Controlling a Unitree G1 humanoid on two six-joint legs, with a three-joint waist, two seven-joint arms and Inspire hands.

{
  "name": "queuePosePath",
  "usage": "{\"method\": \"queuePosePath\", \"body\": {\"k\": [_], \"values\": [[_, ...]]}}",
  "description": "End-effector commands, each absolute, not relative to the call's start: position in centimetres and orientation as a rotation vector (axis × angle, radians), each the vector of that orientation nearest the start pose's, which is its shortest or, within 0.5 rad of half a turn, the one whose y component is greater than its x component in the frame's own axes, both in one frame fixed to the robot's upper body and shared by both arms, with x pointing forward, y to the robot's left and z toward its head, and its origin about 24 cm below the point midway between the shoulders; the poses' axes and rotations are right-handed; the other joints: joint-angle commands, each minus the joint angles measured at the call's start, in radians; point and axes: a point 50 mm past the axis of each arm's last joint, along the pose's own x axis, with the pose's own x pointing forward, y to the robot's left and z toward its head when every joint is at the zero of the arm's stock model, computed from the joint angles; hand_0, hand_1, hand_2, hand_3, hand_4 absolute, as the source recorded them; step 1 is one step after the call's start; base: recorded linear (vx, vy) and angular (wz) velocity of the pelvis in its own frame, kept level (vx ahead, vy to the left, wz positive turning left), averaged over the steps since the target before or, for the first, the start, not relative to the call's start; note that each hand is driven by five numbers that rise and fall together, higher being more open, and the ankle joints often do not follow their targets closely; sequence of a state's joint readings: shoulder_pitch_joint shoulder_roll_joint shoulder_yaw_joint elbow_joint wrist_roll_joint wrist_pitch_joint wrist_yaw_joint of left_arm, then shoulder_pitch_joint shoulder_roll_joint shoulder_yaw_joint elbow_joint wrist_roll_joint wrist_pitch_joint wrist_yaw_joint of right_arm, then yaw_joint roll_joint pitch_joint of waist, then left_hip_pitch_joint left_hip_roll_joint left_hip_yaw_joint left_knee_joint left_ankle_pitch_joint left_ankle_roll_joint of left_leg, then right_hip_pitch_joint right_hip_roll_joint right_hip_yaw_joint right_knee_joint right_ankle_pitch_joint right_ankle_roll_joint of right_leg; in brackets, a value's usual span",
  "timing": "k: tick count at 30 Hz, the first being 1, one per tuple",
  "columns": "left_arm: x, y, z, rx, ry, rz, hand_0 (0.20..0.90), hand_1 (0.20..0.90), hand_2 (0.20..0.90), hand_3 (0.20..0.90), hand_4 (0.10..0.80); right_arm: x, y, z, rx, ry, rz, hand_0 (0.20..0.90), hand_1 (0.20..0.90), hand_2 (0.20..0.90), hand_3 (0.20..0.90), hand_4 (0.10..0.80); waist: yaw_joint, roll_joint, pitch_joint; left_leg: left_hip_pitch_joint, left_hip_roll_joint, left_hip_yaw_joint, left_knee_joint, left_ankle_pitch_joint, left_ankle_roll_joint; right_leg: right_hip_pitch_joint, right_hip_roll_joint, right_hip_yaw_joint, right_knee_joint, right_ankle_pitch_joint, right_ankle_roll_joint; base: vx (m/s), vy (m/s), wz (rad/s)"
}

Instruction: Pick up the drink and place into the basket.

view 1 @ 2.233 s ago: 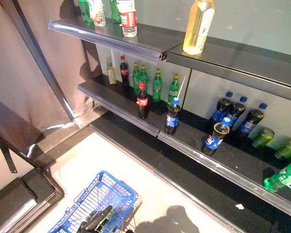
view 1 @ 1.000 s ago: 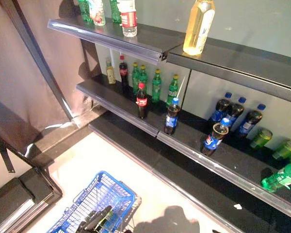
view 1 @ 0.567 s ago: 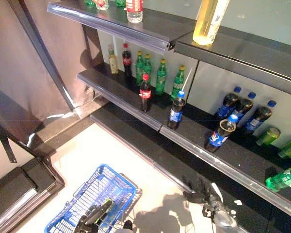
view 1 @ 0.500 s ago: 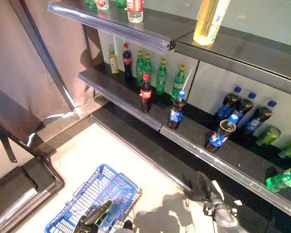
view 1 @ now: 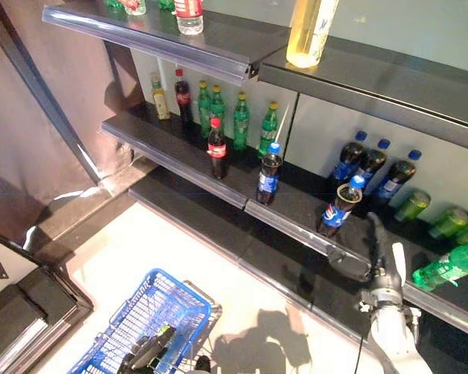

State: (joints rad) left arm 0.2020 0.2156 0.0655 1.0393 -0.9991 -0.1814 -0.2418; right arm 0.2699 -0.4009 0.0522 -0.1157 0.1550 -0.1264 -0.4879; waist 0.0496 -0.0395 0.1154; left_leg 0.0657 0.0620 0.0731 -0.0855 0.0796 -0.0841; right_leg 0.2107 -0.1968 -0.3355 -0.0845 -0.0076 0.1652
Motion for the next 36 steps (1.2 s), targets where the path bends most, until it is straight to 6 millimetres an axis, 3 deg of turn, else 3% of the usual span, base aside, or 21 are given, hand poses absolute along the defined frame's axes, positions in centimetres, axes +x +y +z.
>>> {"method": "queuePosePath", "body": {"k": [1, 8, 11, 15, 18, 26, 36], "values": [[5.5, 21.8, -15.2, -0.757, 0.767, 0.477, 0.300, 0.300, 0.300, 0.200, 0.100, 19.8, -24.7, 10.5, -0.302, -0.371, -0.462, 0.900, 0.900, 0.900, 0.900, 0.800, 0.013, 0.042, -0.051, 0.032, 0.008, 0.075, -0.002, -0.077, 0.016, -0.101, 0.004, 0.030, 0.049, 0.039, -0.011, 0.080, -0.003, -0.04], [5.9, 21.4, -15.2, -0.744, 0.785, 0.437, 0.300, 0.300, 0.300, 0.200, 0.100, 20.9, -24.6, 11.4, -0.246, -0.387, -0.477, 0.900, 0.900, 0.900, 0.900, 0.800, 0.031, 0.043, -0.029, 0.031, 0.014, 0.074, 0.007, -0.068, 0.011, -0.115, 0.001, 0.011, 0.074, 0.031, -0.018, 0.071, 0.010, -0.01], [7.1, 20.9, -15.1, -0.750, 0.765, 0.409, 0.300, 0.300, 0.300, 0.200, 0.100, 21.9, -24.6, 12.4, -0.232, -0.437, -0.513, 0.900, 0.900, 0.900, 0.900, 0.800, 0.038, 0.045, 0.003, -0.008, 0.016, 0.062, 0.056, -0.073, 0.007, -0.156, -0.001, 0.003, 0.118, 0.021, -0.030, -0.039, 0.013, -0.01], [11.5, 20.3, -13.9, -0.777, 0.648, 0.337, 0.300, 0.300, 0.300, 0.200, 0.100, 24.1, -24.5, 15.1, -0.185, -0.598, -0.585, 0.900, 0.900, 0.900, 0.900, 0.800, 0.041, 0.050, 0.117, -0.154, 0.017, 0.027, 0.191, -0.093, 0.005, -0.299, -0.005, -0.005, 0.233, -0.001, -0.055, -0.274, 0.030, 0.00], [13.2, 20.2, -13.2, -0.785, 0.590, 0.320, 0.300, 0.300, 0.300, 0.200, 0.100, 24.8, -24.0, 16.4, -0.143, -0.670, -0.606, 0.900, 0.900, 0.900, 0.900, 0.800, 0.033, 0.051, 0.174, -0.228, 0.017, 0.020, 0.254, -0.099, 0.009, -0.389, -0.003, 0.005, 0.313, -0.013, -0.067, -0.210, 0.040, 0.01], [15.7, 19.0, -11.8, -0.846, 0.481, 0.275, 0.300, 0.300, 0.300, 0.200, 0.100, 26.1, -23.2, 18.6, -0.063, -0.760, -0.672, 0.900, 0.900, 0.900, 0.900, 0.800, 0.025, 0.070, 0.270, -0.347, 0.005, 0.032, 0.333, -0.101, 0.018, -0.545, -0.026, 0.032, 0.442, -0.033, -0.081, -0.095, 0.084, -0.18], [17.4, 17.5, -10.4, -0.914, 0.385, 0.218, 0.300, 0.300, 0.300, 0.200, 0.100, 28.0, -22.7, 21.3, -0.066, -0.816, -0.668, 0.900, 0.900, 0.900, 0.900, 0.800, 0.022, 0.110, 0.346, -0.398, 0.000, 0.050, 0.346, -0.076, 0.018, -0.602, -0.036, 0.055, 0.478, -0.033, -0.085, -0.019, 0.069, -0.17]]}}
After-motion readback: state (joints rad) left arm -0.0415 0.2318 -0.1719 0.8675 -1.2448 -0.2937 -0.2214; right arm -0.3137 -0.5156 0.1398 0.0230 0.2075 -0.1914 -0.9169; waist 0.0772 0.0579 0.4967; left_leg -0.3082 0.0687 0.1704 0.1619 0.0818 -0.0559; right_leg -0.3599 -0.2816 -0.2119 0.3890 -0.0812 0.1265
